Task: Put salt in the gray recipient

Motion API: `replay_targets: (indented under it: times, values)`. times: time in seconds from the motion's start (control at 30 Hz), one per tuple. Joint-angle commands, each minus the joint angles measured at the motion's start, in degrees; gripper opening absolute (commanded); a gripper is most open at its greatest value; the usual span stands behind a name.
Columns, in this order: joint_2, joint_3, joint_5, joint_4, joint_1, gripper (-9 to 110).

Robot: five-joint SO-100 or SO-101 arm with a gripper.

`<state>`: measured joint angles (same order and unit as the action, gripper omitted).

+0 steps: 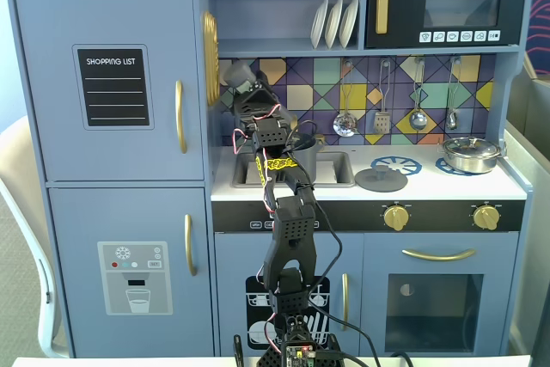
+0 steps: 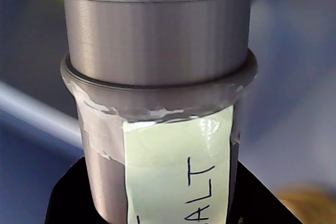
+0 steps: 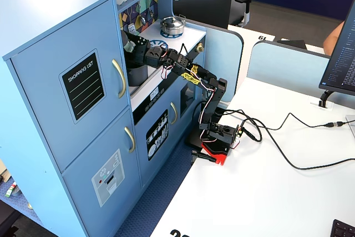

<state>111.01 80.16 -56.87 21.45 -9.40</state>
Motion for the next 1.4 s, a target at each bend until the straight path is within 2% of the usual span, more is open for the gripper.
replay_targets:
  times: [0.0,0.17,0.6,1.03,1.2,1.37]
  values:
    - [1.32,0.18,-0.09,1.67,3.52,0]
    - [2.72,1.85,0.88,0.79,4.48,0]
    - [1.58,-8.09,6.15,-3.87,-2.11,0]
    - [4.22,2.90,3.60,-1.23,3.69,0]
    - [4.22,-0.70,13.71,-4.13,3.78,0]
    - [3.25,-6.68,32.08,-2.02,7.47,0]
